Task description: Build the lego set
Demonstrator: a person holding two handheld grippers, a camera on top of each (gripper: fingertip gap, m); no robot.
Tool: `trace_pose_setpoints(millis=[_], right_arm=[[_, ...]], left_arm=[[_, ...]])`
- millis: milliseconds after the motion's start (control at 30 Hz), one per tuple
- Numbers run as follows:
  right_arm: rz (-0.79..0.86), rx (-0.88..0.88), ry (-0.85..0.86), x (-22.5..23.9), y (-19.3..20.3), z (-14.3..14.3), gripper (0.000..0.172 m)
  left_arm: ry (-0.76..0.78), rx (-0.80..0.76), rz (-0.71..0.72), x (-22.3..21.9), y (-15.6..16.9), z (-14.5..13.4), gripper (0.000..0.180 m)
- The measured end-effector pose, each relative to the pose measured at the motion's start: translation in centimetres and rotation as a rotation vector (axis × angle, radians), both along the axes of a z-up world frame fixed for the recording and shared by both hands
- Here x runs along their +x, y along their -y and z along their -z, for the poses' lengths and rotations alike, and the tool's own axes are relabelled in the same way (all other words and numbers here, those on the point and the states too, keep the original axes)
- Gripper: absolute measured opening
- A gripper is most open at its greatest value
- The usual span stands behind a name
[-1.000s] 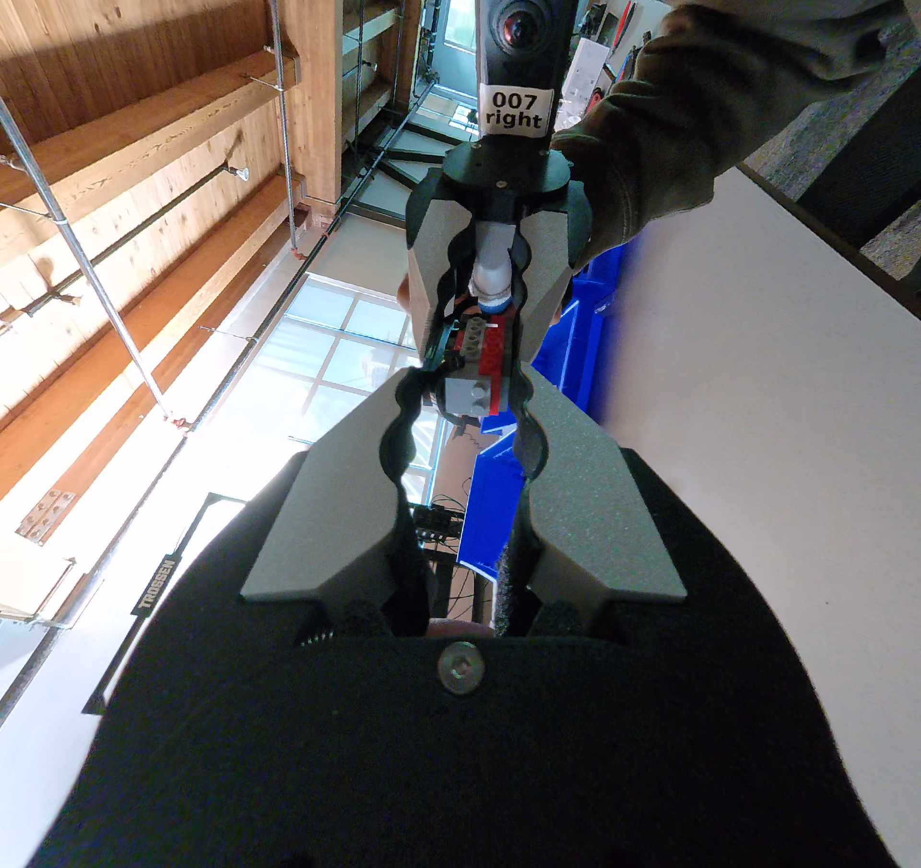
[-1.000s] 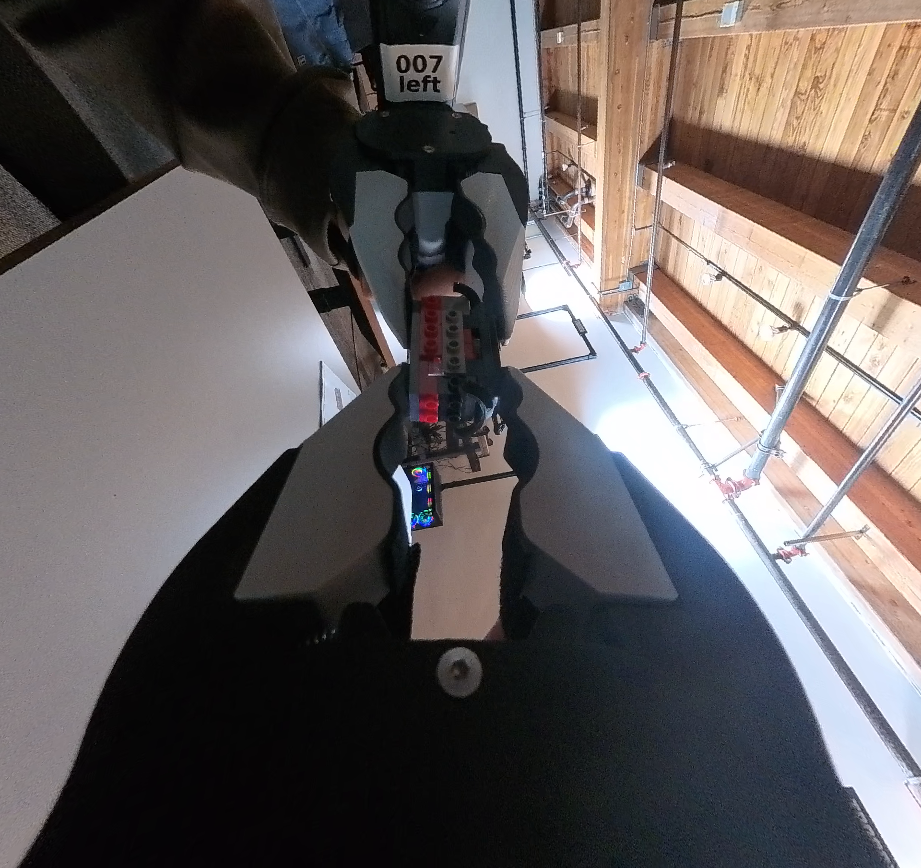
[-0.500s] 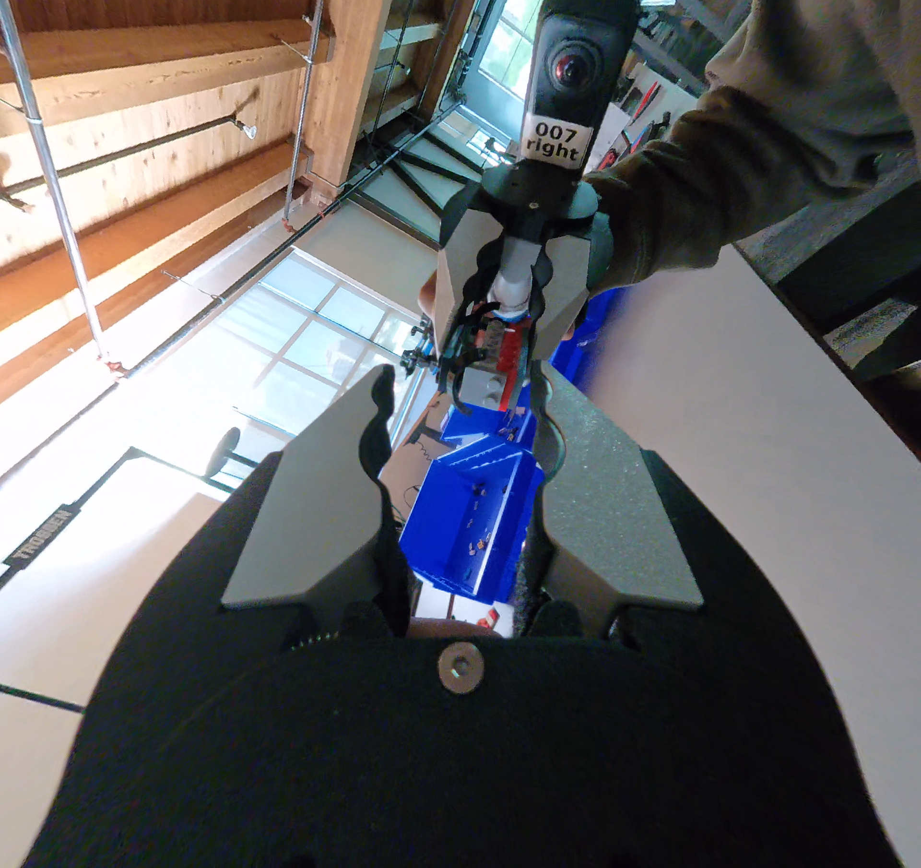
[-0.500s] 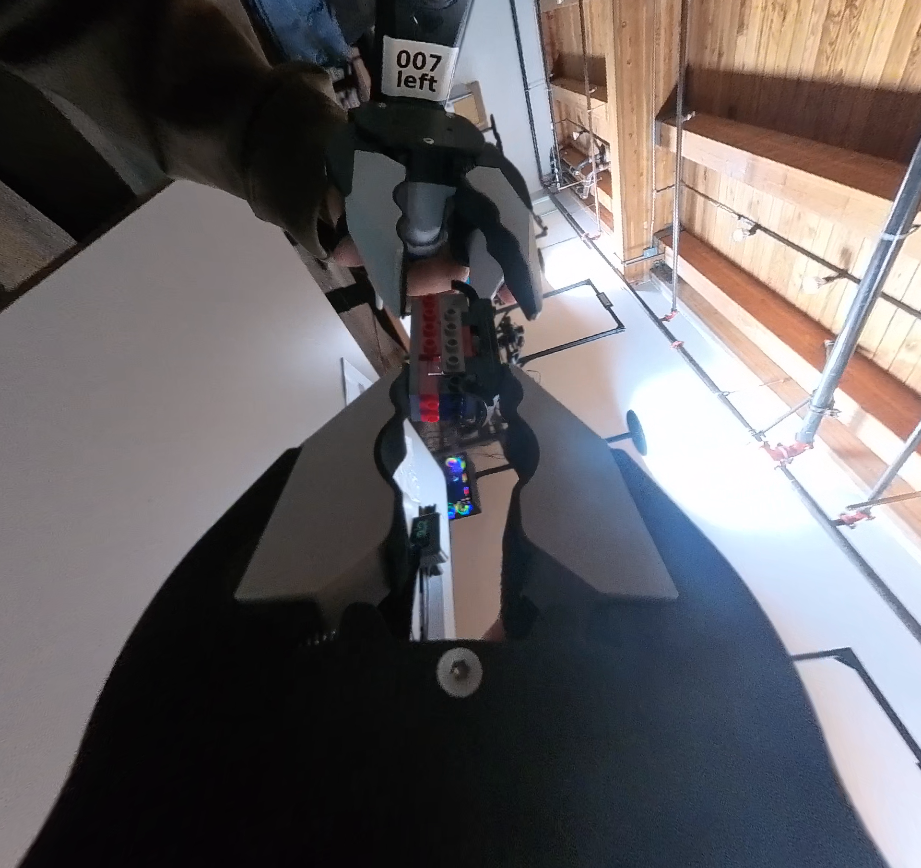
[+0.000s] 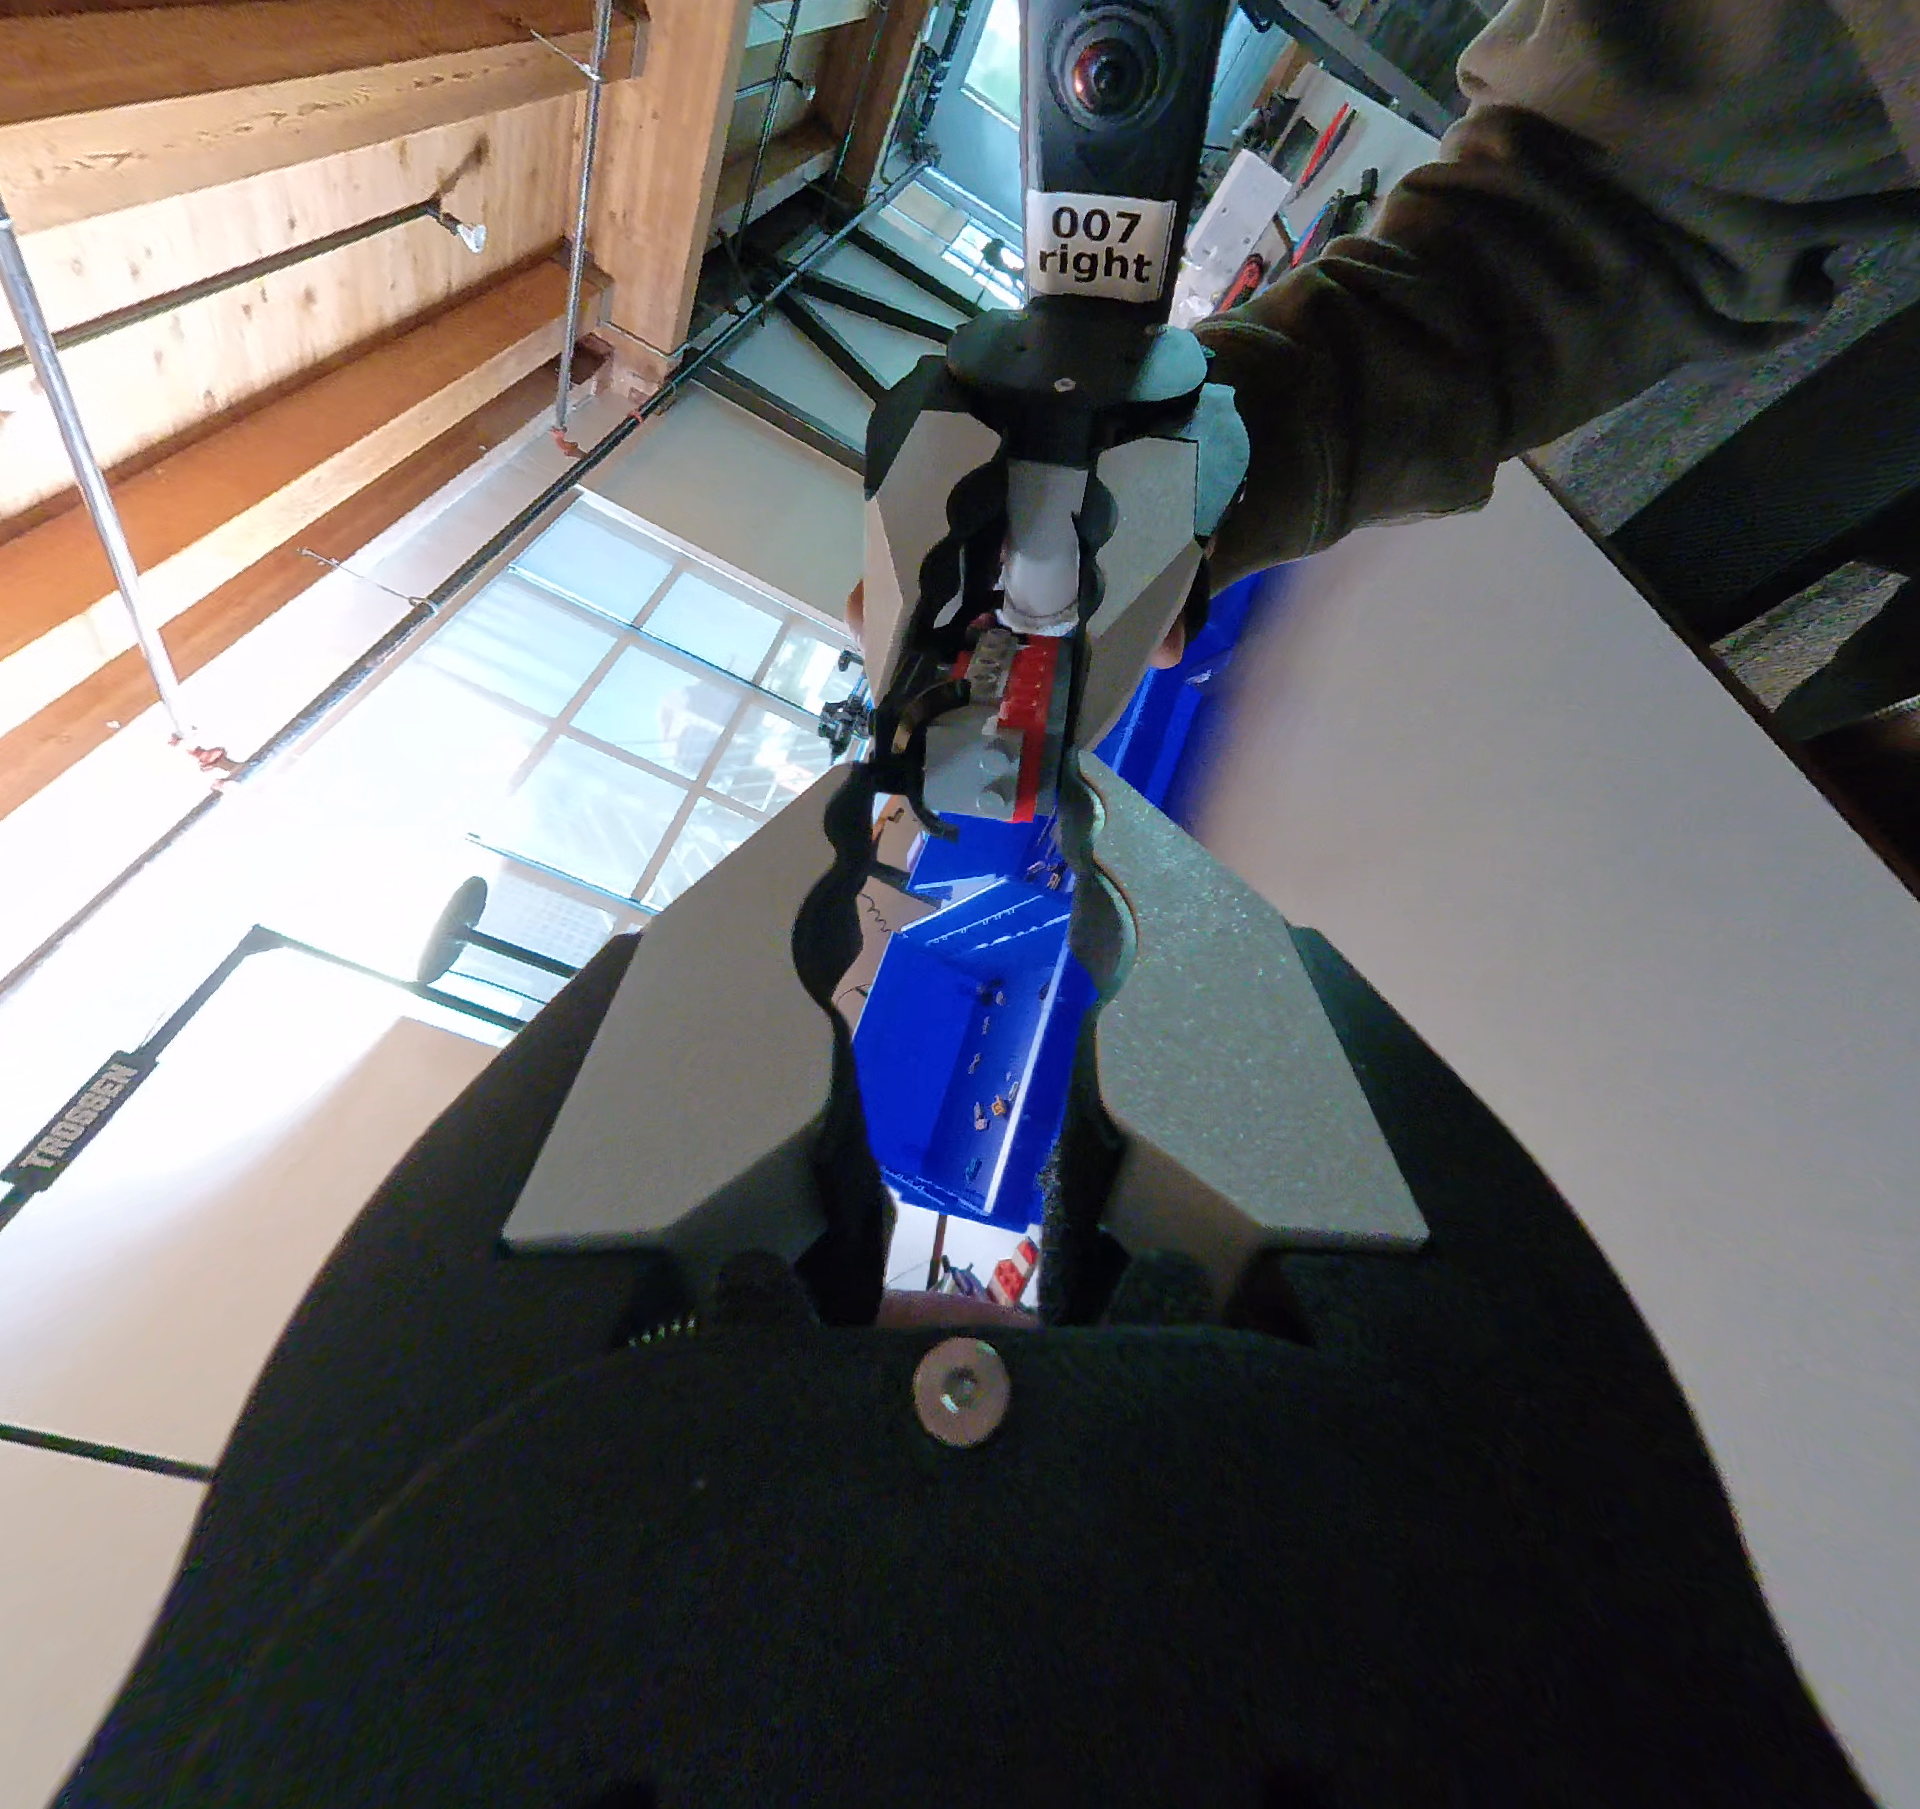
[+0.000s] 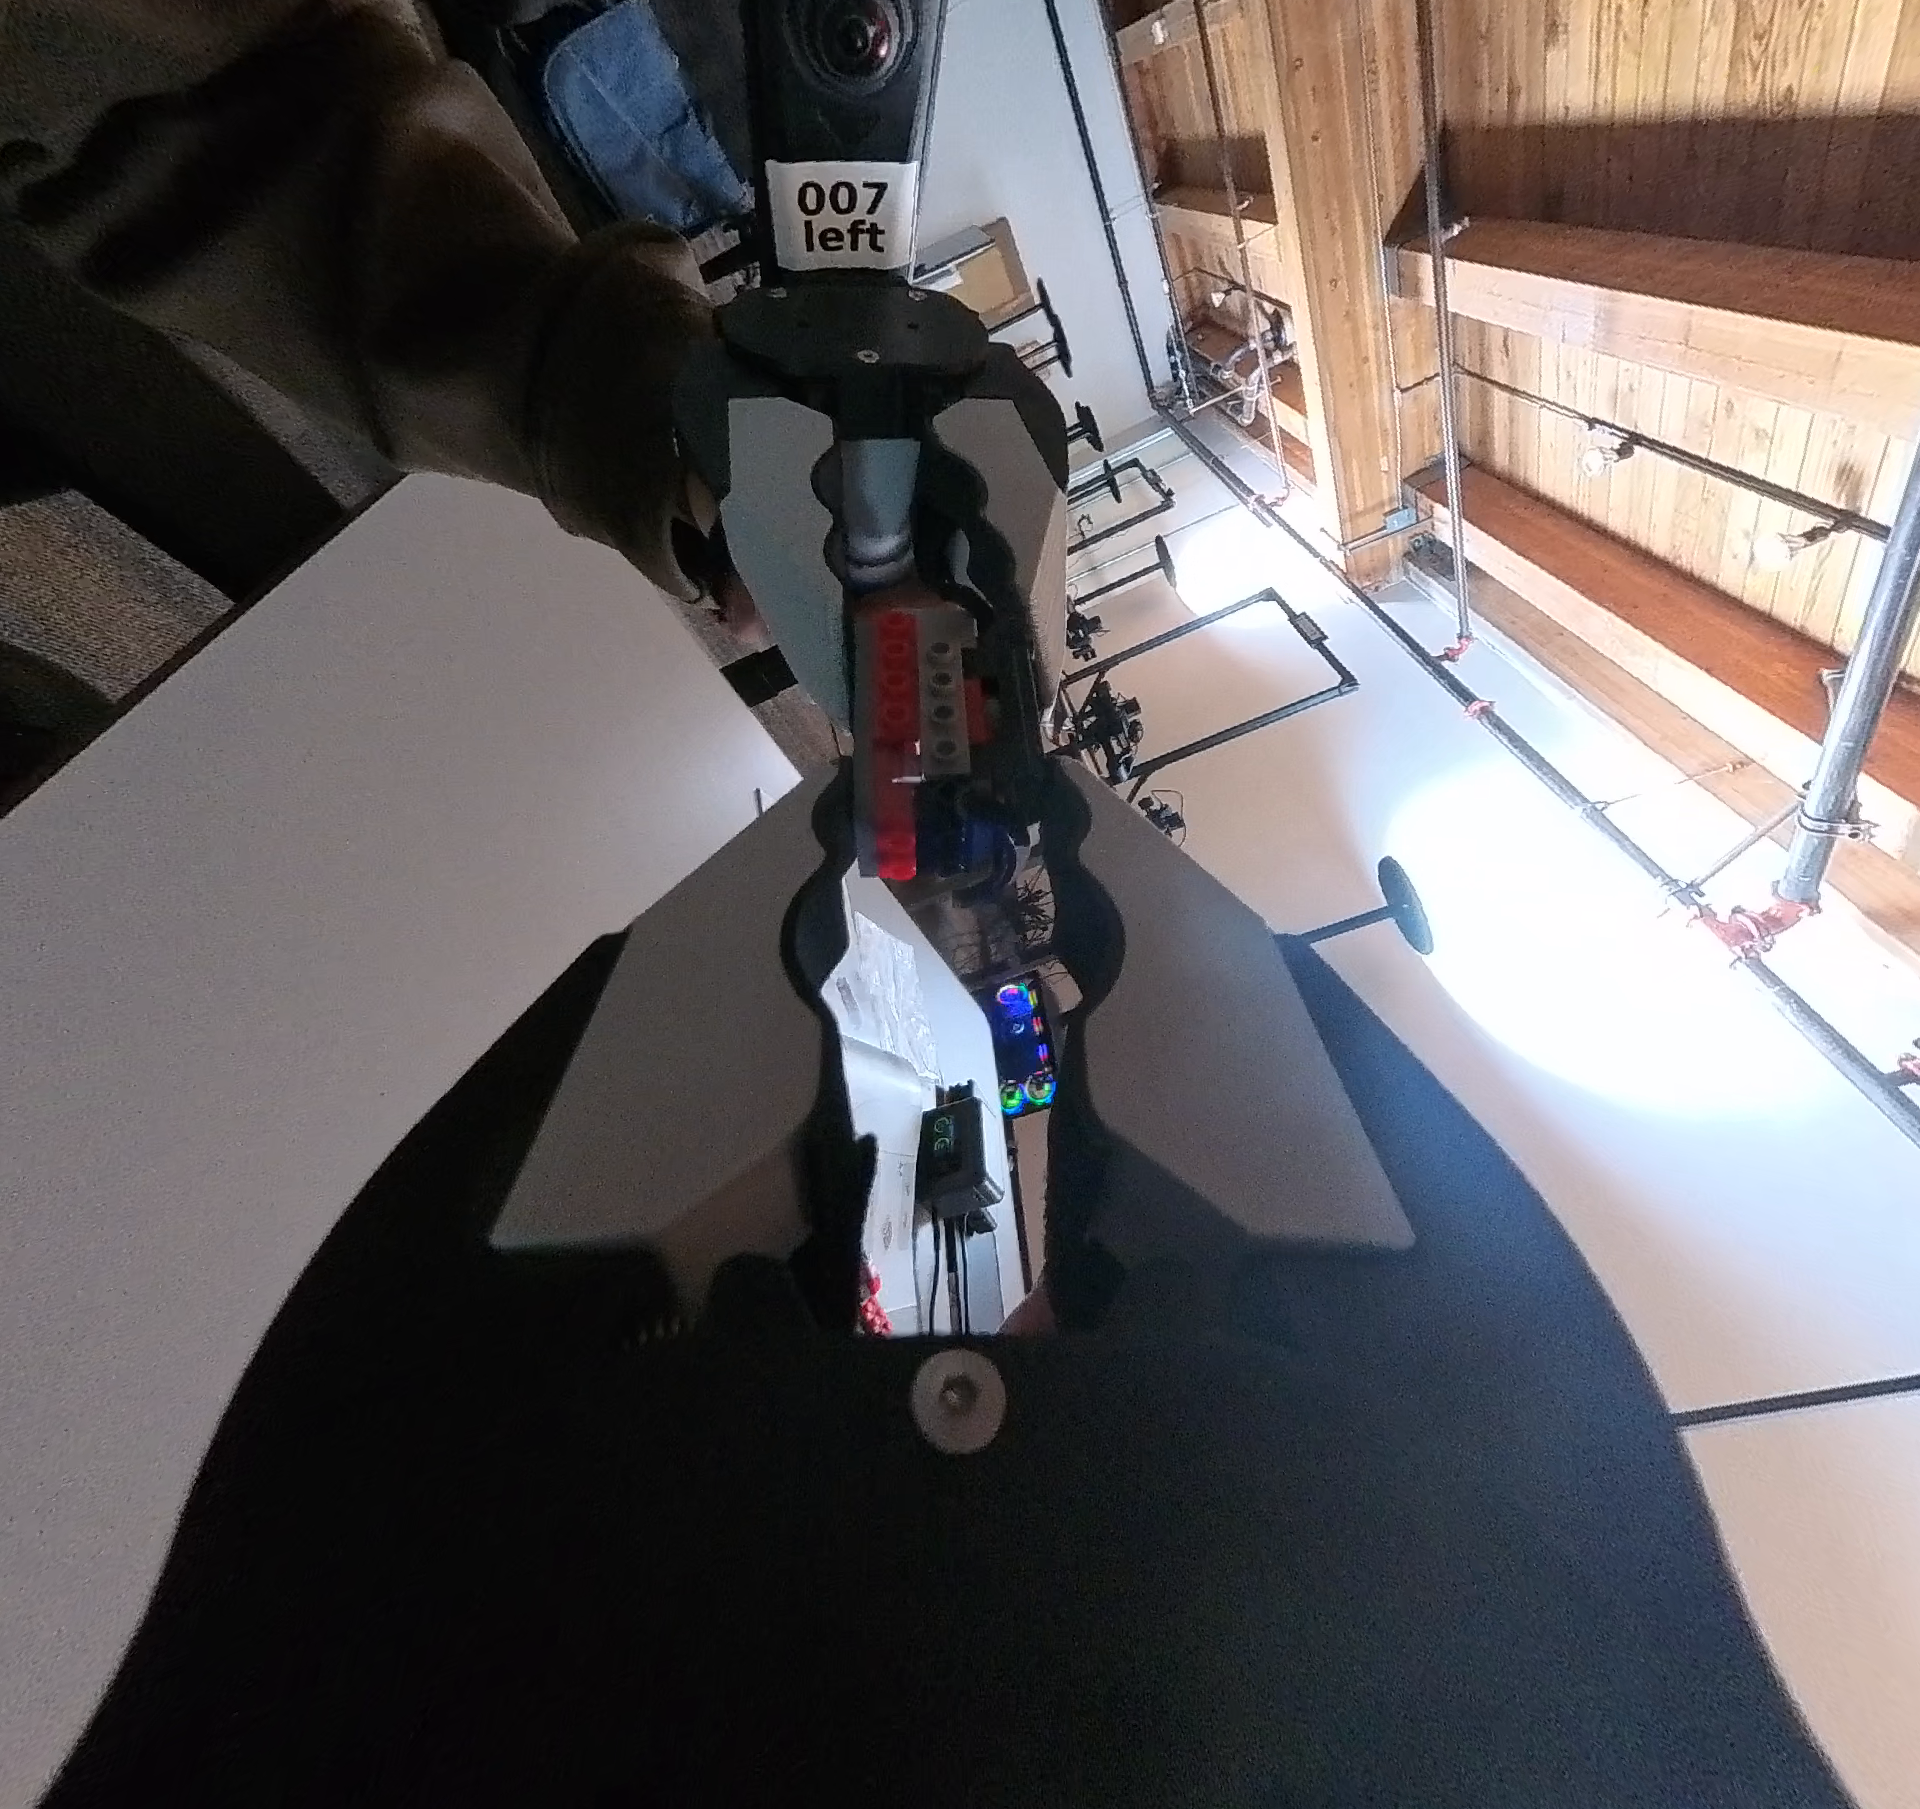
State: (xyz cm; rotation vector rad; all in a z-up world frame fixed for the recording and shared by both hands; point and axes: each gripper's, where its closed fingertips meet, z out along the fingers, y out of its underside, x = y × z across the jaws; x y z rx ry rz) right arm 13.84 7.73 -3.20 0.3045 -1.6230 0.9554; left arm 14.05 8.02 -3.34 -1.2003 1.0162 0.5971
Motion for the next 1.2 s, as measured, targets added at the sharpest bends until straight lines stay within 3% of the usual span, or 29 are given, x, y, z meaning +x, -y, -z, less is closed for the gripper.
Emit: trace_pose_setpoints(millis=[433,533,567,667,833,967,1133,1200], right_arm=[[0.016,-0.030,0.063,-0.7,-0.1,0.7,0.037],[0.067,-0.064,0.084,-1.7,-0.8,1.0,0.037],[0.083,-0.071,0.081,-1.9,-1.0,1.2,0.037],[0.147,-0.056,0.040,-2.8,-1.8,2.3,0.037],[0.223,-0.003,-0.081,-3.8,-1.9,4.1,0.037],[0.252,0.023,-0.164,-4.2,-1.5,4.7,0.037],[0.247,0.053,-0.219,-4.3,-0.6,5.4,0.037],[0.245,0.052,-0.221,-4.4,-0.5,5.5,0.037]], left_arm=[[0.030,-0.036,-0.006,-0.4,0.1,0.6,0.035],[0.172,-0.088,-0.040,-1.8,-0.5,1.4,0.039],[0.239,-0.134,-0.049,-2.5,-0.6,2.0,0.051],[0.549,-0.266,0.007,-3.7,-0.3,3.6,0.061],[1.043,-0.355,0.154,-4.0,-0.6,4.7,0.061],[1.161,-0.398,0.211,-3.3,-1.3,5.5,0.057],[1.227,-0.425,0.337,-2.6,-1.2,5.3,0.035],[1.239,-0.428,0.352,-2.8,-1.1,5.4,0.035]])
